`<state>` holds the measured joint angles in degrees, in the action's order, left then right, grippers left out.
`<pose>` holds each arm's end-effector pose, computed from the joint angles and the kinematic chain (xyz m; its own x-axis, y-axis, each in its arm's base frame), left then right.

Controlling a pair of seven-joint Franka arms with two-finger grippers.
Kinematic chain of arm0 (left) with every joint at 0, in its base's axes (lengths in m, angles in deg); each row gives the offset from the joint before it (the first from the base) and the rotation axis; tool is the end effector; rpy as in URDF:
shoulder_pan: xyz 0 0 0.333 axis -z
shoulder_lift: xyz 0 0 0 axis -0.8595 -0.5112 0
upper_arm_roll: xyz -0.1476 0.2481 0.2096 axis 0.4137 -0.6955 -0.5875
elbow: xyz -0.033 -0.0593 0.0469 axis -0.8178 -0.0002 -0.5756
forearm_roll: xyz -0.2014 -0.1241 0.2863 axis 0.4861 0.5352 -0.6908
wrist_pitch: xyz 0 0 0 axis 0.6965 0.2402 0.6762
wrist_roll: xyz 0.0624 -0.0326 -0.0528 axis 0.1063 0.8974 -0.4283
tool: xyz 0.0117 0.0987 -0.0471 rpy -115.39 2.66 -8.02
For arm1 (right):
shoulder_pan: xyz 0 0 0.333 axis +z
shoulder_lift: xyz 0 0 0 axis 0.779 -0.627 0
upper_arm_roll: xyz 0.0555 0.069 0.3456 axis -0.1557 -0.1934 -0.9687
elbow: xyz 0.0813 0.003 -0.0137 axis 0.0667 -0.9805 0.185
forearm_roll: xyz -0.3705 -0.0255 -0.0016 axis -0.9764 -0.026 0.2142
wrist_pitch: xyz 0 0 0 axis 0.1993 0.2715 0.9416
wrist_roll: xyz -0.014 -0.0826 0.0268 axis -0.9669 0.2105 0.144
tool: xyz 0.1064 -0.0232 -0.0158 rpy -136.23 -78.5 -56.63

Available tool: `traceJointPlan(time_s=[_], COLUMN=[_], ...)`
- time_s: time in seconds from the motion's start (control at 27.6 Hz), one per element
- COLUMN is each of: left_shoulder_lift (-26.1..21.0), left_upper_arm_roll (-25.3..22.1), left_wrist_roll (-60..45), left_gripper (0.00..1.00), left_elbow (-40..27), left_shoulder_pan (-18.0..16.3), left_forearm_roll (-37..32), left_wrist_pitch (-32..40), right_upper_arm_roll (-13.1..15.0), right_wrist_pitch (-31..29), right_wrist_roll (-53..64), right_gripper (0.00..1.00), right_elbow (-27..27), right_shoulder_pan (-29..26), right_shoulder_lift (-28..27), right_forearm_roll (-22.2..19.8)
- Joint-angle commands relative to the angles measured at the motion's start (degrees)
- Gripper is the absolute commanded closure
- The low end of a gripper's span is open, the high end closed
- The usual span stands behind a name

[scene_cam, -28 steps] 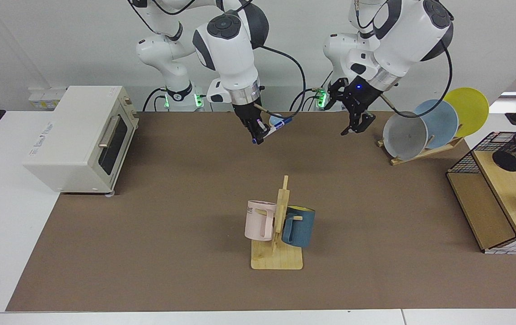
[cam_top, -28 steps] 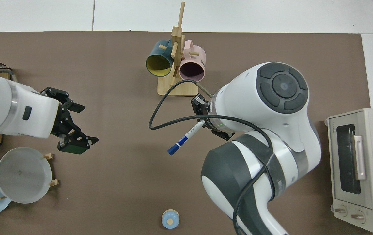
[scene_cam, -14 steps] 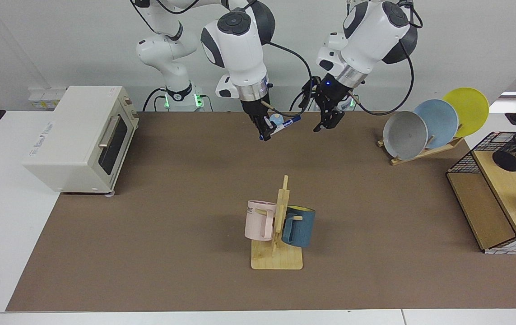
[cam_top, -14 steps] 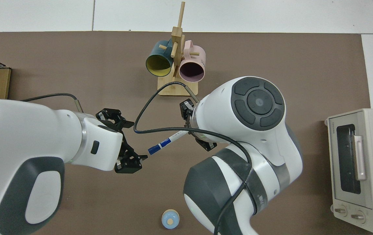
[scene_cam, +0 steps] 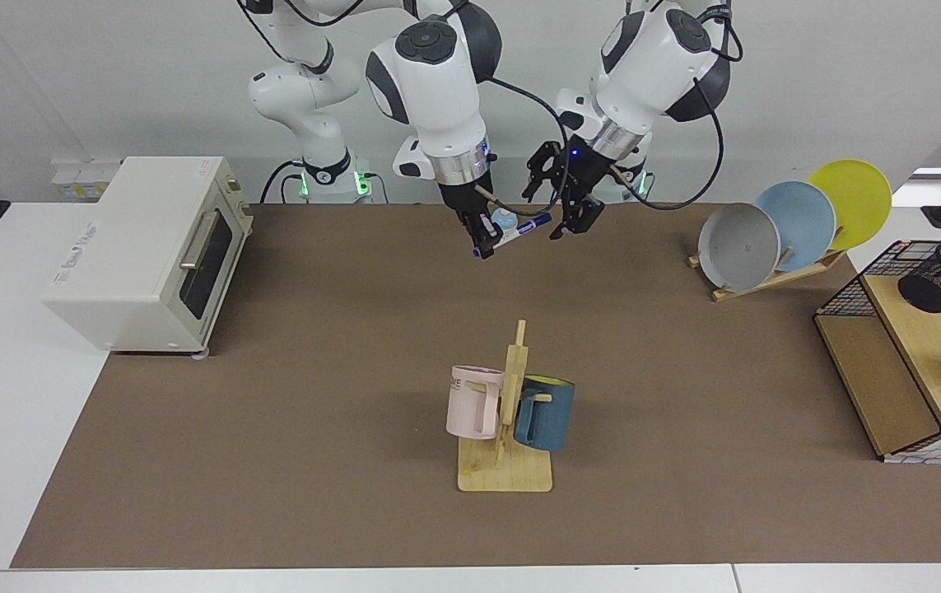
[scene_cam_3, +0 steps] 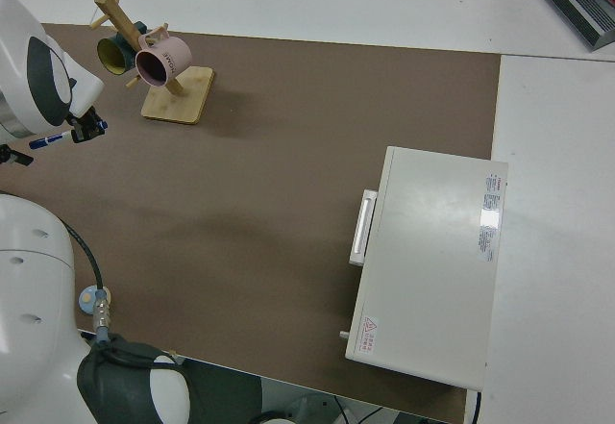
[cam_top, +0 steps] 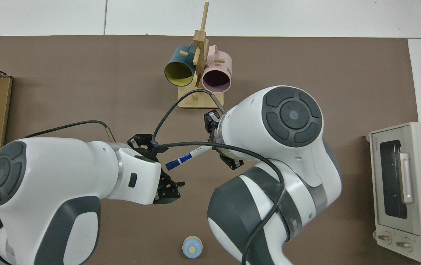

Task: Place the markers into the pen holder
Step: 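Move the open left gripper to the marker held by the right gripper, then close the left gripper on the marker while the right gripper releases it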

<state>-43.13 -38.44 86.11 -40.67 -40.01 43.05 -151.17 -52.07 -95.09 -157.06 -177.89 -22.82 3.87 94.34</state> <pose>0.4296 -0.2451 0.5902 0.4382 -0.8053 0.3994 -0.8985 -0.4051 0.1689 0.5201 0.3372 0.5833 0.4537 -0.8748 -0.1700 -0.8904 -0.4373 -0.1262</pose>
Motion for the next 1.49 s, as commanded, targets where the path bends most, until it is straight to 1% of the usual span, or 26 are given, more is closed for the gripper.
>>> traceJointPlan(time_s=[0.0, 0.07, 0.15, 0.18, 0.25, 0.29, 0.33, 0.62, 0.65, 0.69, 0.73, 0.91, 1.09, 1.2, 1.31, 1.45], left_shoulder_lift=[2.2, 2.2, 2.2, 2.2, 2.2, 2.2, 2.2, 2.2, 2.2, 2.1, 2.1, 2.1, 2.0, 1.9, 1.9, 1.9], left_upper_arm_roll=[-0.6, -0.6, -0.6, -0.6, -0.6, -0.6, -0.6, -0.6, -0.6, -0.7, -0.6, -0.7, -0.7, -0.9, -1.4, -1.4], left_wrist_roll=[-1.3, -1.2, -1.3, -1.3, -1.4, -1.4, -1.5, -1.5, -1.5, -1.5, -1.5, -1.6, -1.3, -1.4, -1.3, -1.3], left_gripper=[0.39, 0.56, 0.66, 0.73, 0.92, 0.99, 1.00, 1.00, 1.00, 1.00, 1.00, 1.00, 1.00, 1.00, 1.00, 1.00], left_elbow=[-2.8, -2.9, -2.9, -3.0, -3.2, -3.2, -3.2, -3.2, -3.2, -3.2, -3.2, -3.2, -3.2, -3.2, -3.2, -3.2], left_shoulder_pan=[1.0, 1.1, 1.1, 1.0, 1.0, 1.0, 1.0, 1.0, 1.0, 0.9, 0.9, 0.6, -0.1, -0.2, -0.3, -1.8], left_forearm_roll=[0.9, 0.9, 0.9, 0.9, 0.9, 0.9, 0.9, 0.5, 0.4, 0.3, 0.3, 0.0, -0.7, -2.2, -3.3, -5.3], left_wrist_pitch=[-1.9, -1.8, -1.7, -1.6, -1.7, -1.7, -1.8, -1.7, -1.7, -1.7, -1.7, -1.3, -0.7, -0.5, -0.1, 0.5], right_upper_arm_roll=[0.0, 0.0, 0.0, 0.0, 0.0, 0.0, 0.0, 0.0, 0.0, 0.0, 0.0, 0.0, 0.1, 0.7, 1.0, 1.2], right_wrist_pitch=[-0.9, -0.9, -0.9, -0.9, -0.9, -0.9, -0.9, -0.9, -0.9, -0.9, -0.9, -0.3, 2.5, 4.3, 6.4, 9.9], right_wrist_roll=[-1.8, -1.8, -1.8, -1.8, -1.8, -1.8, -1.8, -1.5, -1.3, -1.1, -1.0, 1.2, 11.8, 19.6, 26.3, 38.2], right_gripper=[1.00, 1.00, 1.00, 1.00, 1.00, 1.00, 1.00, 1.00, 0.76, 0.22, 0.00, 0.00, 0.00, 0.00, 0.00, 0.00], right_elbow=[0.7, 0.7, 0.7, 0.7, 0.7, 0.7, 0.7, 0.6, 0.6, 0.6, 0.6, 0.6, 0.3, 0.3, 0.4, 0.4], right_shoulder_pan=[0.1, 0.1, 0.1, 0.1, 0.1, 0.2, 0.4, 0.6, 0.5, 0.5, 0.5, 0.5, -0.2, -0.7, -2.1, -4.7], right_shoulder_lift=[-0.5, -0.5, -0.5, -0.5, -0.5, -0.5, -0.5, -0.5, -0.5, -0.5, -0.5, -0.3, 1.0, 1.8, 2.5, 4.0], right_forearm_roll=[0.6, 0.7, 0.9, 0.9, 0.8, 0.8, 0.8, 1.2, 1.3, 1.3, 1.1, 0.7, 0.9, 1.3, 0.7, 0.1])
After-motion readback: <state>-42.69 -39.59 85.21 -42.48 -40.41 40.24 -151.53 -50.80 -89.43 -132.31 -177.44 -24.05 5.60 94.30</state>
